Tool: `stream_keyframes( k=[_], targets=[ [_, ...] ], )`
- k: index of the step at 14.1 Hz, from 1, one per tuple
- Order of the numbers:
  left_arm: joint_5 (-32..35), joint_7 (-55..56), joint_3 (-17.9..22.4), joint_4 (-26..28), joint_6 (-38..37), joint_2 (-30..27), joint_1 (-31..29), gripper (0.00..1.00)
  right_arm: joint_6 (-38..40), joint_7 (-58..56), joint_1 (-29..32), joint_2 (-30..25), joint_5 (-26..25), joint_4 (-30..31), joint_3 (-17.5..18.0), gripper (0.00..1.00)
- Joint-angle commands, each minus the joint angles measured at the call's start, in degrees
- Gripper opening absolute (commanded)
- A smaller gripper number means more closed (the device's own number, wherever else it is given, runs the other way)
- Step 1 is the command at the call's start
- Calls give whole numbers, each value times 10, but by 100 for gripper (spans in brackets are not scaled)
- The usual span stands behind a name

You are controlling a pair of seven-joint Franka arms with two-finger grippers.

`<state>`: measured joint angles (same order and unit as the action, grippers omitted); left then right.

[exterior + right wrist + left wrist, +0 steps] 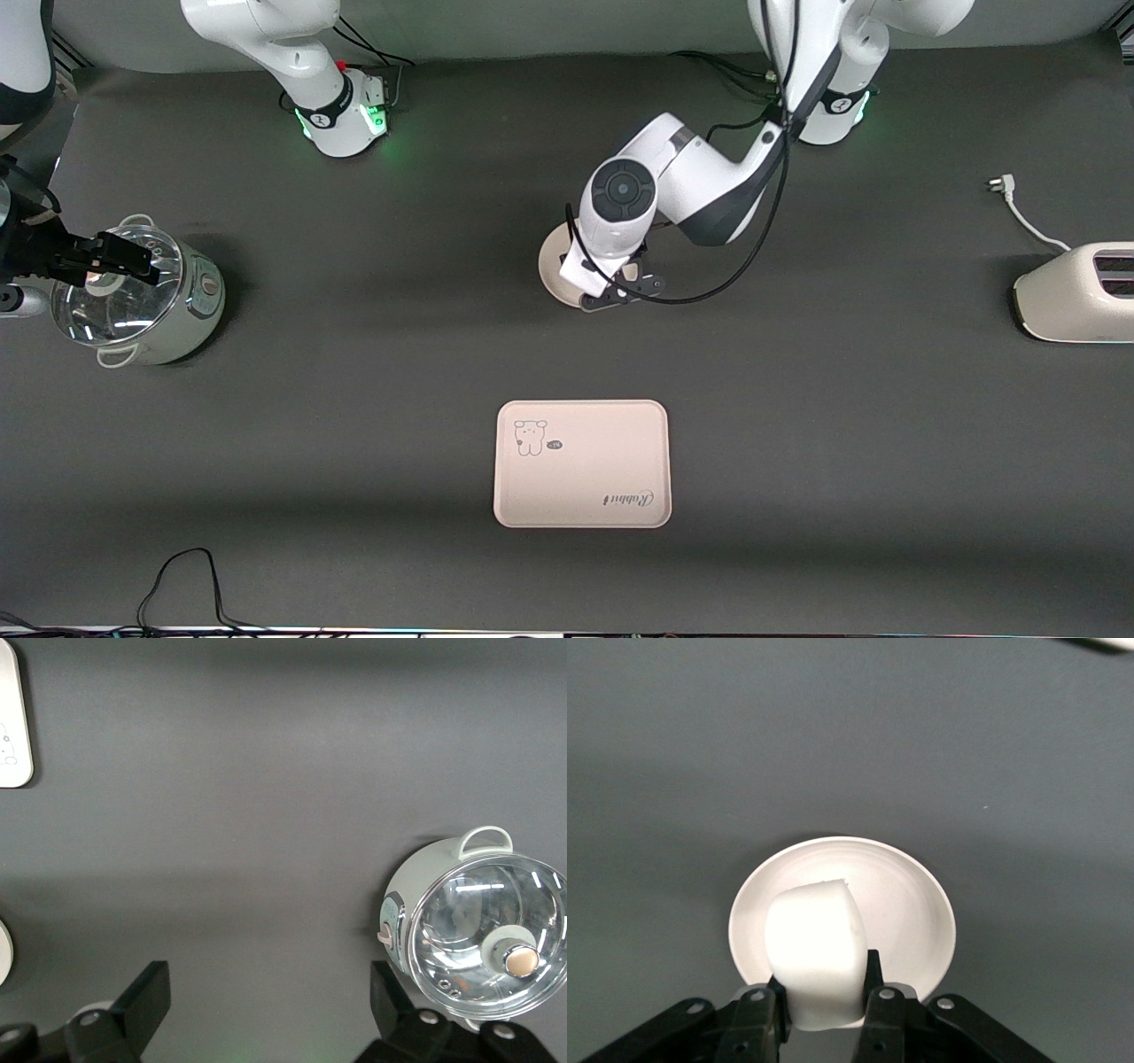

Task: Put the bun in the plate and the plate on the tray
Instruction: 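Carry the bun with the left gripper over the white plate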

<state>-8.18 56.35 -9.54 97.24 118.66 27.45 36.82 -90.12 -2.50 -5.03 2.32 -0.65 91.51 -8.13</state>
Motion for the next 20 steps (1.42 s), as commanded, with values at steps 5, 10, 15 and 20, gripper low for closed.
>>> stream_keyframes(
  k=[5, 10, 15, 20],
  targets=[
    [5, 21, 7, 66, 125, 28, 26, 33, -8, -10, -2, 0, 3, 2, -3, 100],
    [5, 44, 6, 84, 150, 41, 31, 41, -10, -9, -2, 0, 3, 2, -3, 100],
    [5, 44, 8, 80, 122, 23, 19, 100, -10, -9, -2, 0, 3, 2, -3, 100],
    [5, 31, 9, 59, 0, -88, -73, 100, -11, -9, -2, 0, 3, 4, -3, 100]
  ],
)
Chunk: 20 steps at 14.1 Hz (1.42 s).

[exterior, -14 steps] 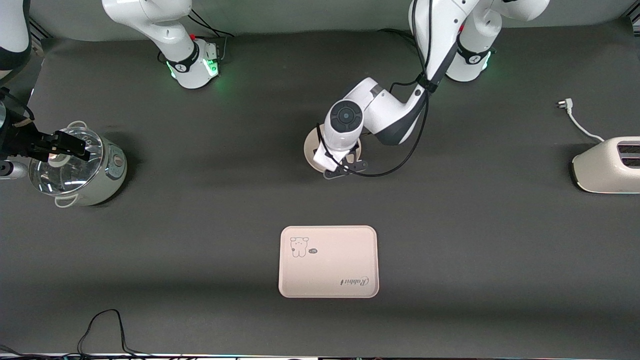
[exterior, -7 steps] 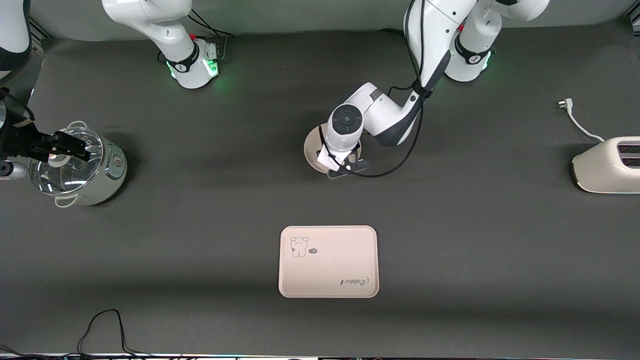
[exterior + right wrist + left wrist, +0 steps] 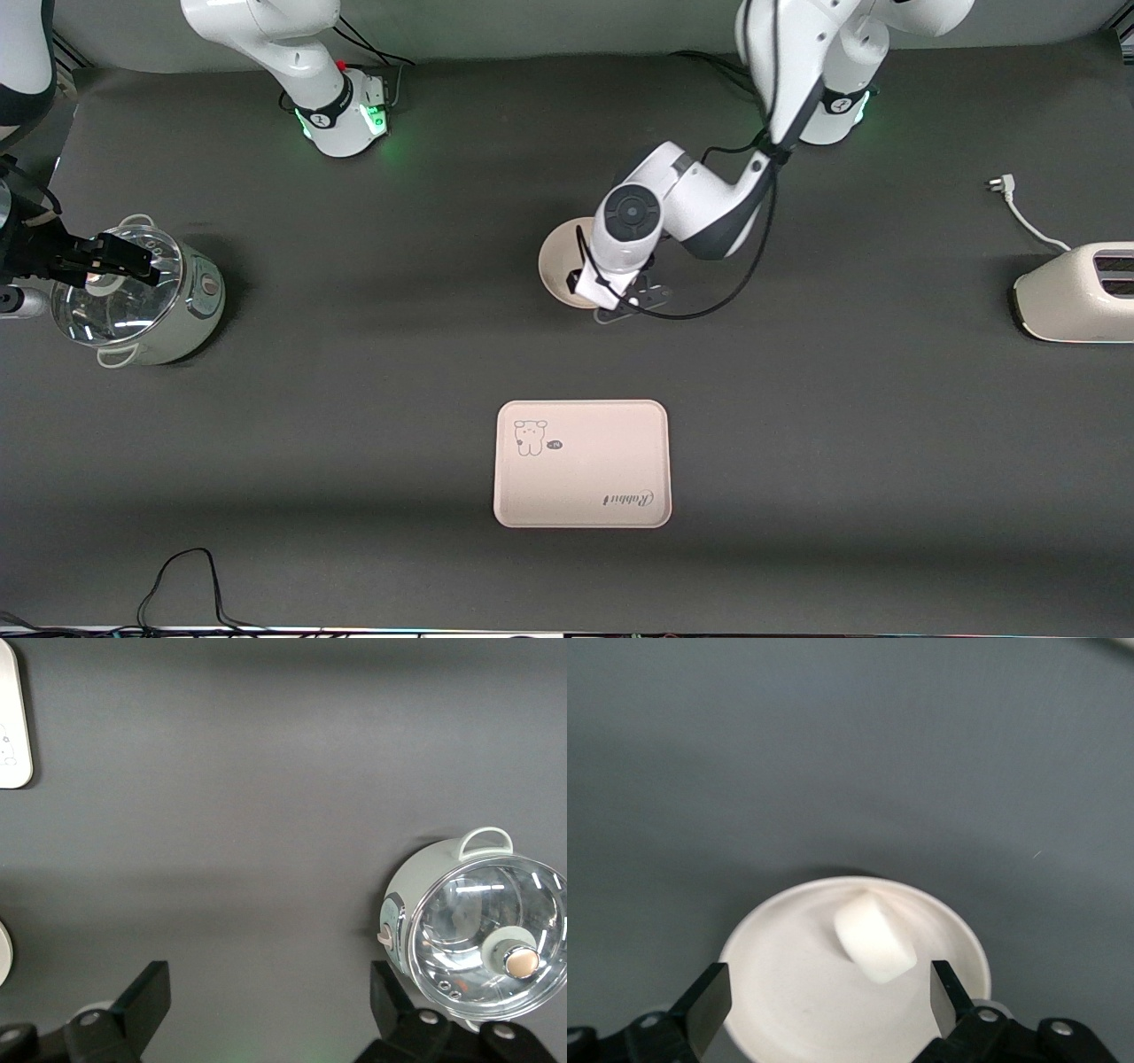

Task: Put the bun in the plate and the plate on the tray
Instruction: 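Open the left gripper to drop the bun onto the plate, then move the right gripper to the plate rim while the left gripper withdraws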

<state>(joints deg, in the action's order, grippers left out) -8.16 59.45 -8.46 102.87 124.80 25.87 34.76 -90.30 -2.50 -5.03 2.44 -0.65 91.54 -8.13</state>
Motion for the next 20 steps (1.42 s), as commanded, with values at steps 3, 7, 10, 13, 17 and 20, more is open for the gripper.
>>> stream_keyframes(
  k=[3, 7, 10, 13, 17, 20],
  targets=[
    [8, -113, 0, -53, -176, -121, -154, 100, -8, -9, -4, -2, 3, 5, 1, 100],
    [101, -239, 0, -129, -280, -130, -249, 100, 1, 0, -57, -21, 11, 8, 0, 100],
    [110, -346, 1, -159, -322, -130, -315, 100, 6, 27, -106, -46, 62, 18, 0, 100],
    [111, -464, 0, -159, -324, -137, -392, 100, -3, 128, -187, -47, 84, 16, 0, 100],
    [111, -497, 25, -153, -347, -170, -407, 100, -54, 320, -325, -31, 86, 17, 0, 100],
    [106, -509, 156, -116, -344, -205, -282, 100, -85, 432, -421, -6, 86, 16, 1, 100]
  ],
)
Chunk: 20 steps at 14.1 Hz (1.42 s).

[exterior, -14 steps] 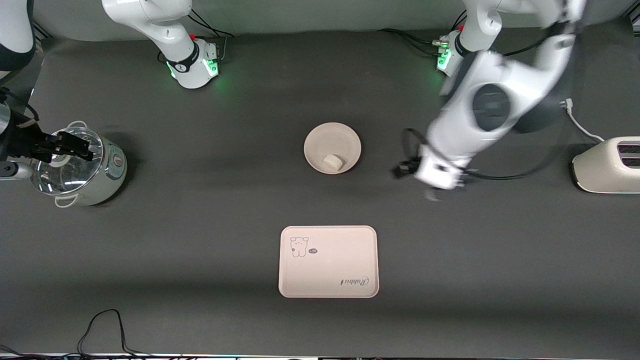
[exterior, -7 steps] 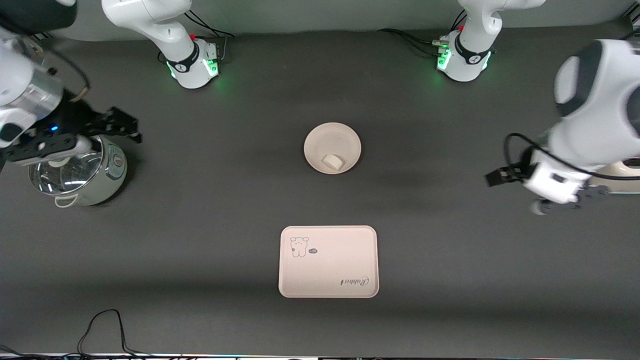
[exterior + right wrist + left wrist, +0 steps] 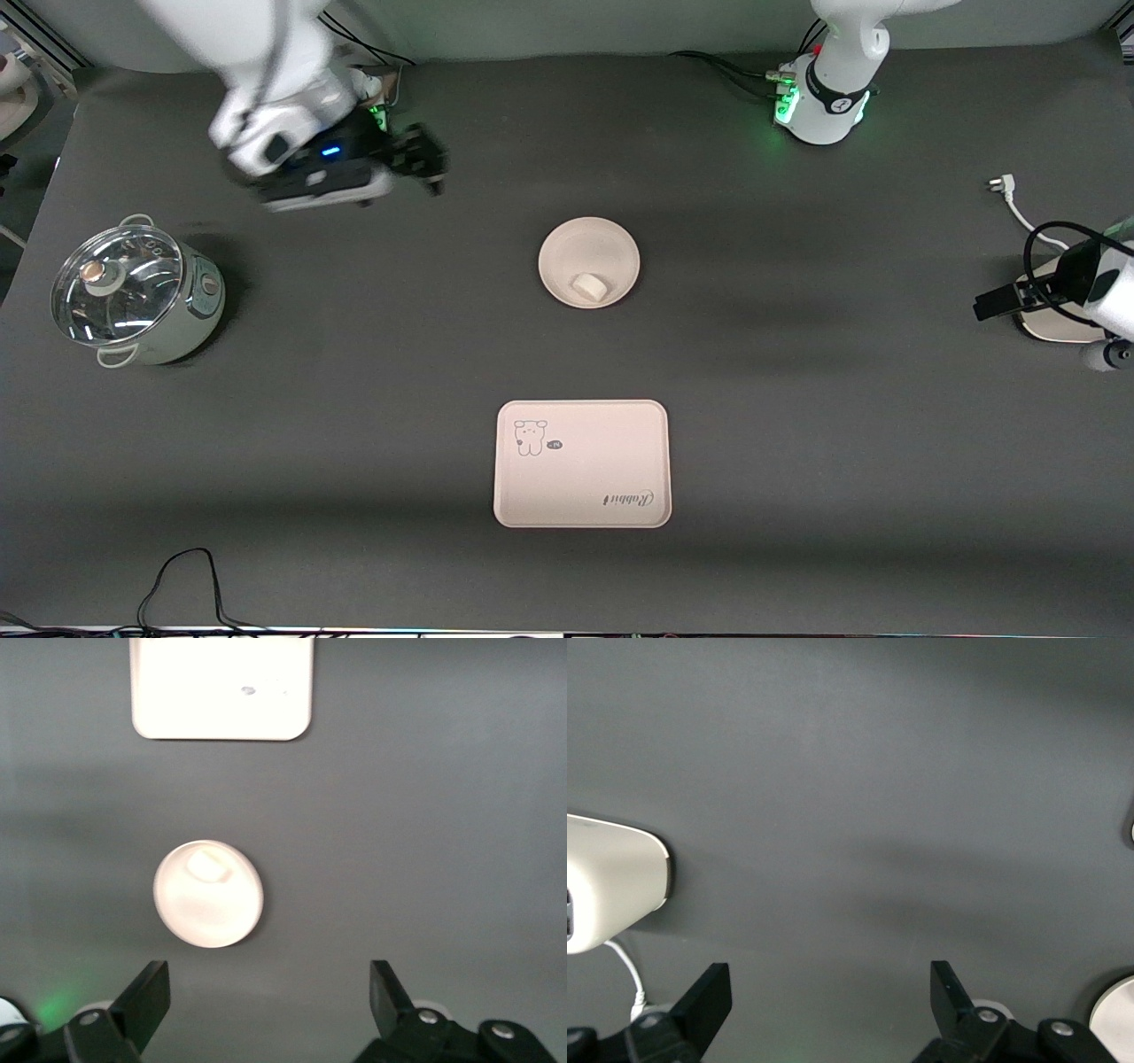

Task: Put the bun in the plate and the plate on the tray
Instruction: 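Move the right gripper to the plate rim while the left gripper withdraws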

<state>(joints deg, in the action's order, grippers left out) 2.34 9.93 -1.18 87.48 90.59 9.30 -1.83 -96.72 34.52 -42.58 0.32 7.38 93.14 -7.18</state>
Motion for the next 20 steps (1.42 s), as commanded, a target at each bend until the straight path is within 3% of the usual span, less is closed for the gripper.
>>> stream_keyframes(
  k=[1, 5, 7, 14, 20],
  targets=[
    [1, -16, 110, 62, 7, -56, 105, 100, -29, 78, -61, 23, 12, -1, -8, 100],
    [1, -34, 116, 135, 48, -101, 97, 100, -47, 86, -83, 49, 38, 3, -7, 100],
    [1, -34, 118, 136, 46, -101, 96, 100, -74, 83, -84, 71, 38, 18, -7, 100],
    [-2, -35, 117, 132, 41, -94, 97, 100, -370, 77, -97, 104, 37, 236, -8, 100],
    [-2, -35, 117, 132, 42, -92, 98, 100, -589, 85, -123, 211, 38, 317, -7, 100]
  ],
)
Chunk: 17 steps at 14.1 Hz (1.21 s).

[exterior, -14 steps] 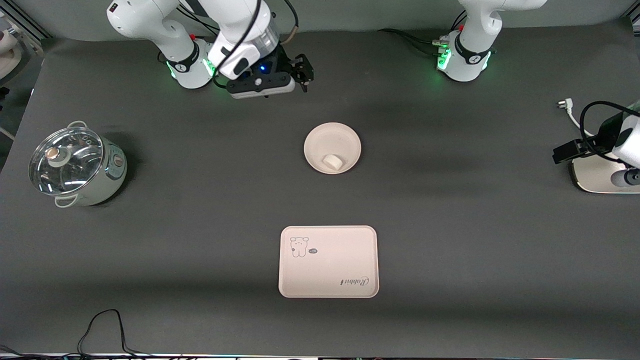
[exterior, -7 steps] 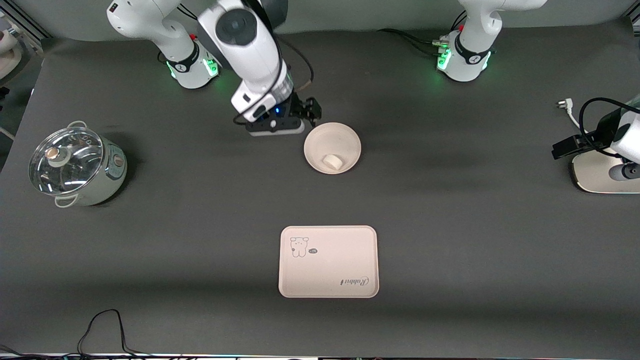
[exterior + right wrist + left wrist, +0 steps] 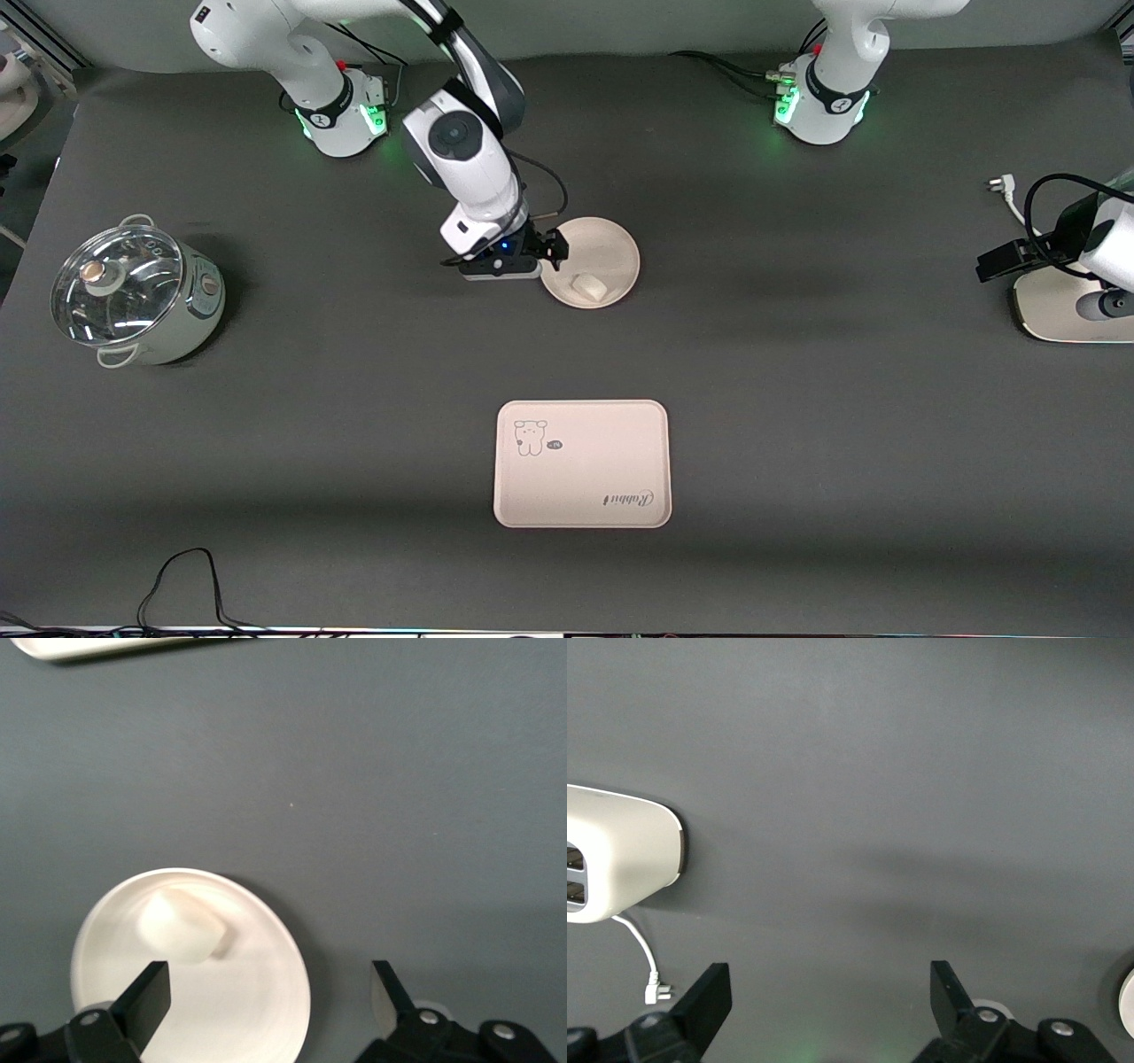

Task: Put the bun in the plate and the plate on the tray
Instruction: 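Lower the right gripper and pinch the plate rim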

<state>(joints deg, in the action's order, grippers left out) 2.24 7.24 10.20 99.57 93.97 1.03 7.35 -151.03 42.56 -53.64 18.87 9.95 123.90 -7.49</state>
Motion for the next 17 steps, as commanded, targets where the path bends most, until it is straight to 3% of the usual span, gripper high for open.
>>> stream_keyframes(
  k=[1, 12, 15, 17],
  targets=[
    [-1, -8, 3, 11, 7, -9, 6, 100, -63, 6, -13, 36, 12, 13, -4, 100],
    [-1, -8, 2, 6, -6, -9, 12, 100, -81, 7, -23, 71, 34, 23, 18, 99],
    [-1, -8, 2, 6, -7, -9, 12, 100, -81, 8, -22, 77, 34, 23, 20, 82],
    [-1, -8, 2, 6, -8, -9, 12, 100, -79, 8, -21, 75, 34, 22, 20, 62]
  ],
)
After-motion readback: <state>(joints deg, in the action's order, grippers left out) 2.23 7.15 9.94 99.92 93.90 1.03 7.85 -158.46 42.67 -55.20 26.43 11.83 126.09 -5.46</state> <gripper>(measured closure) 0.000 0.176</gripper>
